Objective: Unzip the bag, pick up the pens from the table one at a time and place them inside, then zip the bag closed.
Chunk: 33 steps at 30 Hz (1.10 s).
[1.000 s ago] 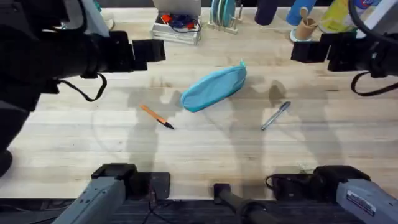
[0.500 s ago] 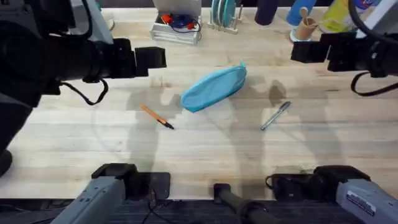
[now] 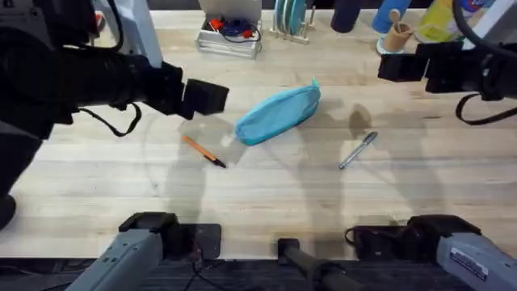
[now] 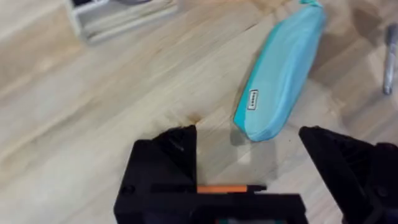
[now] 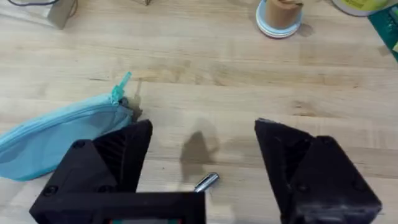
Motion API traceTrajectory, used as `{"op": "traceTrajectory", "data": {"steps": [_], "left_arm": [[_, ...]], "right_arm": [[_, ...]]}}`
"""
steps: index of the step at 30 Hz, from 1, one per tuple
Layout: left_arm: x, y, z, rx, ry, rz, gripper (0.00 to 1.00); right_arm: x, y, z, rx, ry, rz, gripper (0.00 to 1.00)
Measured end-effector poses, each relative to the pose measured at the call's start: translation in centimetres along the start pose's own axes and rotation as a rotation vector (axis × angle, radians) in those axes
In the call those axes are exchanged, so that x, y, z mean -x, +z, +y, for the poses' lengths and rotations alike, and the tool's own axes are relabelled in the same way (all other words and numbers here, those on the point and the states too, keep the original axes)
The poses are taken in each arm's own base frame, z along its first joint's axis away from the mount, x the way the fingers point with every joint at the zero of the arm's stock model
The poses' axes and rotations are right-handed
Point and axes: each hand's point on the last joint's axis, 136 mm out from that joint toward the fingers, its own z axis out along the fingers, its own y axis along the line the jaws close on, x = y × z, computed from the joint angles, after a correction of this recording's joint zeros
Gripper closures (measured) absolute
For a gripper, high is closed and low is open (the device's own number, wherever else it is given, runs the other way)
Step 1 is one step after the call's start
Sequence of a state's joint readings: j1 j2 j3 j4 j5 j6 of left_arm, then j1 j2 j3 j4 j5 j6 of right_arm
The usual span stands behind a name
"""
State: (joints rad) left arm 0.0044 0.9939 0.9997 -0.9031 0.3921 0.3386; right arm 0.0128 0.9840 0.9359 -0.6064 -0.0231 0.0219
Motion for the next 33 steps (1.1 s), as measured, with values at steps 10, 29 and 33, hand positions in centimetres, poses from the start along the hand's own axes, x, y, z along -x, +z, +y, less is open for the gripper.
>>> {"op": "traceTrajectory", "data": {"steps": [10, 29, 33], "left_arm": [[0.4, 0.0, -1.3, -0.070, 0.229, -0.031, 0.007], [-1.0, 0.3, -5.3, -0.332, 0.412, -0.043, 0.008], [-1.2, 1.0, -5.9, -0.411, 0.429, -0.046, 0.008]], "right_arm": [[0.0, 0.0, 0.0, 0.000, 0.000, 0.000, 0.003], [0.0, 0.0, 0.0, 0.000, 0.000, 0.000, 0.005], [0.0, 0.0, 0.0, 0.000, 0.000, 0.001, 0.004]]}}
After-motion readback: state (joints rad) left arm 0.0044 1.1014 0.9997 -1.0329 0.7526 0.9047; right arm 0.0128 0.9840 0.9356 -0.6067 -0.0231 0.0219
